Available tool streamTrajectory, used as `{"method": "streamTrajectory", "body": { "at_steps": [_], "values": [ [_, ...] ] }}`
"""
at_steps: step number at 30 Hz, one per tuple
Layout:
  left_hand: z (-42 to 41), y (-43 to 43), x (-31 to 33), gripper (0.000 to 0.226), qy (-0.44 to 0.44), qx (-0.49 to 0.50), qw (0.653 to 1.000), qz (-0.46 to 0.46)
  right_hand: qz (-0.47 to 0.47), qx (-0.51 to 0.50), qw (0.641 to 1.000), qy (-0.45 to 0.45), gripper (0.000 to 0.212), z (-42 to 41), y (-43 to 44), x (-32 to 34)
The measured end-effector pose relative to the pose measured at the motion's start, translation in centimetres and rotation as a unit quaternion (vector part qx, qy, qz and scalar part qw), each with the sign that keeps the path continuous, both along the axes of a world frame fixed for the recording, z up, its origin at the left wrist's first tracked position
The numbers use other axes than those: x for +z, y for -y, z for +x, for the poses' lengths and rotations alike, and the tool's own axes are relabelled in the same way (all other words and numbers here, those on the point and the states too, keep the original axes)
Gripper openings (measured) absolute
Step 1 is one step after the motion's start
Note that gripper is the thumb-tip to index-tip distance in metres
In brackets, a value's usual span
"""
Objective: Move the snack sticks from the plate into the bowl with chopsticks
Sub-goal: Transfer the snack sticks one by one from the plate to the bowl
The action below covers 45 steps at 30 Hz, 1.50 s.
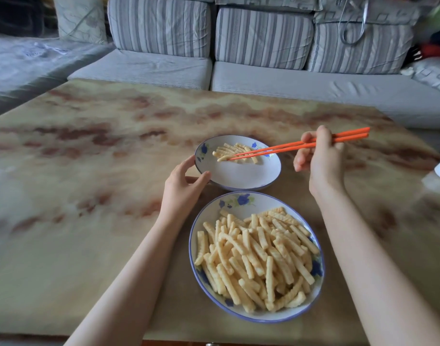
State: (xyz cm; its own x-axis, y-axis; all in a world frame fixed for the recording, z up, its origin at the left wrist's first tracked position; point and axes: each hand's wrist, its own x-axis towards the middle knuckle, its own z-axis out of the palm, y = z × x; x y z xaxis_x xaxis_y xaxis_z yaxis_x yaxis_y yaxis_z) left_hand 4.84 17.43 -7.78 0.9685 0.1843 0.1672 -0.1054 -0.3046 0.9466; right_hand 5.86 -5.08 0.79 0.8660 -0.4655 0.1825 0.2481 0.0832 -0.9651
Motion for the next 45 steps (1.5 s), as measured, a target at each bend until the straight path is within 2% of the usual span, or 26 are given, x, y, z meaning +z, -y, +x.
{"method": "streamTrajectory", "body": {
  "at_steps": [9, 14, 17, 21, 27, 34, 37, 42, 45],
  "values": [
    [0.0, 0.0, 0.1, 0.047, 0.01, 0.002, 1.0, 0.012, -0.063, 0.023, 0.998, -0.021, 0.042, 0.2, -0.8, -0.6],
    [-0.2, 0.0, 0.2, 0.048, 0.011, -0.001, 1.0, 0.001, -0.06, 0.032, 0.998, 0.011, 0.043, -1.7, 1.1, 0.6],
    [-0.2, 0.0, 0.2, 0.048, 0.011, -0.002, 1.0, 0.001, -0.051, 0.078, 0.995, 0.033, 0.045, -3.9, 2.1, 1.6],
    [-0.2, 0.0, 0.3, 0.048, 0.012, 0.001, 1.0, 0.006, -0.101, 0.136, 0.985, 0.015, 0.045, -6.7, 2.9, 2.3],
    [-0.2, 0.0, 0.3, 0.048, 0.019, -0.001, 1.0, 0.005, -0.141, 0.159, 0.977, -0.023, 0.047, -8.4, 3.4, 2.0],
    [-0.1, 0.0, 0.3, 0.048, 0.011, 0.002, 1.0, 0.009, -0.123, 0.147, 0.981, -0.036, 0.051, -8.2, 2.8, 1.1],
    [-0.1, 0.0, 0.2, 0.049, 0.011, 0.001, 1.0, 0.009, -0.091, 0.123, 0.988, -0.016, 0.053, -8.2, 2.9, 1.1],
    [-0.1, 0.0, 0.2, 0.047, 0.007, 0.003, 1.0, 0.014, -0.053, 0.072, 0.996, 0.018, 0.044, -7.8, 3.2, 1.8],
    [-0.2, 0.1, 0.3, 0.047, 0.01, 0.003, 1.0, 0.012, -0.012, 0.053, 0.997, 0.05, 0.051, -7.1, 2.8, 2.1]
  ]
}}
